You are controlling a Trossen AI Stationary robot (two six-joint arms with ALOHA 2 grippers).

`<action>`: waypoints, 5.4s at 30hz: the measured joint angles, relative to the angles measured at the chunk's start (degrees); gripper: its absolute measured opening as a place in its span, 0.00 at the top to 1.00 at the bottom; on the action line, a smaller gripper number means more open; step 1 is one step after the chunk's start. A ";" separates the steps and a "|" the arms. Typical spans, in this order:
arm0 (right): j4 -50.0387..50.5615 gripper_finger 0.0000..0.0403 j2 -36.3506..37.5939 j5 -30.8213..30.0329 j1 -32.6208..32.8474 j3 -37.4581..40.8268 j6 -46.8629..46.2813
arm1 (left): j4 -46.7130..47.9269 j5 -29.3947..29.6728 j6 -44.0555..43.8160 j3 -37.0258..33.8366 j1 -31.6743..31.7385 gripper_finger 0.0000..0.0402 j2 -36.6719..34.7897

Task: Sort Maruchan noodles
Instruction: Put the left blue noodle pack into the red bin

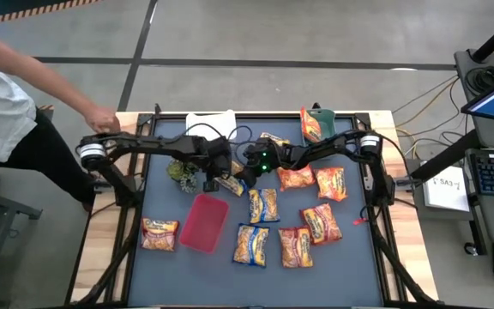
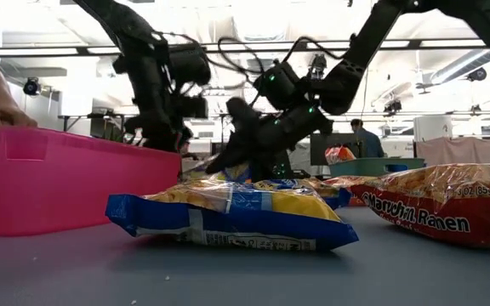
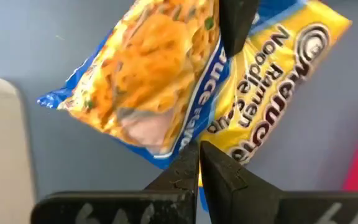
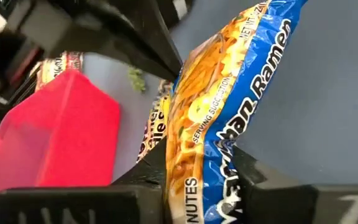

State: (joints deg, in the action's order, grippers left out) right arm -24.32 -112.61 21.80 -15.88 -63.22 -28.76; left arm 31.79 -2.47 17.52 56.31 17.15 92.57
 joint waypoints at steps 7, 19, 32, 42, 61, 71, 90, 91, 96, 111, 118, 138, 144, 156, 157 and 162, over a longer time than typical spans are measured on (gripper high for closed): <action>2.56 0.81 7.12 -2.83 0.86 3.05 10.14 | -0.84 -4.67 0.57 0.02 0.00 1.00 -10.27; 4.15 0.81 17.60 -25.55 9.15 10.68 27.94 | -12.95 -12.15 -6.22 -3.88 -0.07 0.92 -20.50; -2.25 0.81 23.52 -29.38 14.91 16.14 38.30 | -30.49 -12.16 -13.59 -13.96 -0.15 0.51 -19.98; -7.19 0.81 22.40 -29.38 15.15 16.08 42.63 | -35.68 -19.18 -13.84 -16.04 -0.22 0.46 -16.26; -7.68 0.71 22.29 -29.46 15.13 15.69 38.73 | -39.19 -19.63 -13.73 -15.98 -0.22 0.89 -14.40; -2.19 0.50 26.75 -29.33 15.11 15.58 34.72 | -37.05 -22.10 -18.25 -15.98 -0.43 0.89 -19.16; 13.85 0.35 35.26 -29.40 14.73 15.62 33.19 | 20.13 -7.08 -12.55 8.09 -10.65 0.89 -24.31; 13.80 0.35 35.13 -29.40 14.73 15.62 33.19 | 23.62 -7.01 -12.10 10.12 -11.85 0.89 -23.23; 13.76 0.35 34.86 -29.40 14.73 15.62 33.21 | 38.34 -4.27 -10.41 20.37 -18.02 0.89 -16.52; 13.79 0.36 34.59 -29.40 14.73 15.65 33.25 | 46.82 -2.82 0.63 26.46 -21.46 0.89 -3.35; 13.81 0.35 34.59 -29.41 14.73 15.65 33.29 | 44.81 -2.63 0.64 26.36 -21.44 0.89 -2.68; 13.79 0.36 34.59 -29.42 14.73 15.65 33.27 | 37.93 -2.61 1.35 18.51 -21.44 0.89 -2.64; 13.79 0.37 34.59 -29.40 14.73 15.65 33.26 | 37.04 -2.50 0.80 17.70 -21.40 0.89 -2.64; 13.77 0.35 34.59 -29.41 14.73 15.65 33.25 | 34.63 -2.48 -1.07 17.64 -21.38 0.85 -2.64; 13.78 0.35 34.59 -29.40 14.73 15.65 33.25 | 34.59 -2.46 -1.07 17.62 -21.38 0.83 -2.64; 13.78 0.35 34.59 -29.42 14.72 15.65 33.25 | 34.47 -0.57 -1.10 17.40 -21.40 0.76 -2.64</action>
State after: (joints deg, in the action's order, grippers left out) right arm -10.53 -78.02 -7.62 -1.16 -47.57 4.49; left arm 66.26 -3.04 16.43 73.71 -4.25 89.93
